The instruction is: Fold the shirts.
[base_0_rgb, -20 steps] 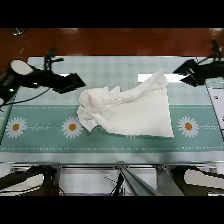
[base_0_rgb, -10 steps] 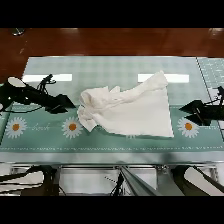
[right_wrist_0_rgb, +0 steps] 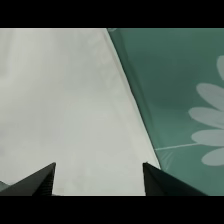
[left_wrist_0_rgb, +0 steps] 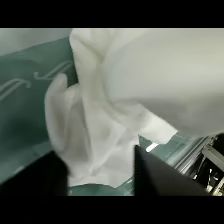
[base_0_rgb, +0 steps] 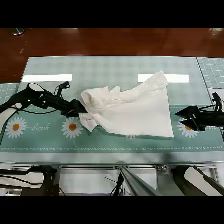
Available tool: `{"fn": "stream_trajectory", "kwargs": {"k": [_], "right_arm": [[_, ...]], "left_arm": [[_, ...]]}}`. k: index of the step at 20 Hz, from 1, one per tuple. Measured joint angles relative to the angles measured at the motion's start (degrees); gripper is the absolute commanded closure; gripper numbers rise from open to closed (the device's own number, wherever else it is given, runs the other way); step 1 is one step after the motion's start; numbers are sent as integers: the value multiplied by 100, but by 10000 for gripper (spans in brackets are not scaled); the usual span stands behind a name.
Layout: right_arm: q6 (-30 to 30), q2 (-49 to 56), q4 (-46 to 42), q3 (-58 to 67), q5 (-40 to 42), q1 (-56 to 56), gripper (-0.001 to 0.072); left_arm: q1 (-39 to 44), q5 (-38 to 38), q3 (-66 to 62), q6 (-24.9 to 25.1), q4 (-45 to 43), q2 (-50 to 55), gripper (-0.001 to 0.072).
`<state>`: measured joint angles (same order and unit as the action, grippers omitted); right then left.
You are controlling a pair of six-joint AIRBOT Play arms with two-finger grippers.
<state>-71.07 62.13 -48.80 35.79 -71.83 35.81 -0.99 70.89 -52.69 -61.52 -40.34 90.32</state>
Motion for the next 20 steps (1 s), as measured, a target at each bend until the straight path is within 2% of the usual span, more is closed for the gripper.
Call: {"fn": "stream_trajectory", "kwargs": {"k": [3,7,9,16,20], "right_arm": [[-70,-4,-302,-13,55,0,94],[-529,-4,-1115,-96,-157,2,93],[-621,11,-1235,-149,-225,2,93],[-533,420,-964,-199,-310,-37,93],[-457,763,-752,-203,-136,-503,94]], "left_arm": [[131,9,0,129,31,61,679],[188,79,0,203,48,90,679],[199,92,0,243,50,92,679],[205,111,0,286,52,94,679],[205,114,0,291,72,96,679]]}}
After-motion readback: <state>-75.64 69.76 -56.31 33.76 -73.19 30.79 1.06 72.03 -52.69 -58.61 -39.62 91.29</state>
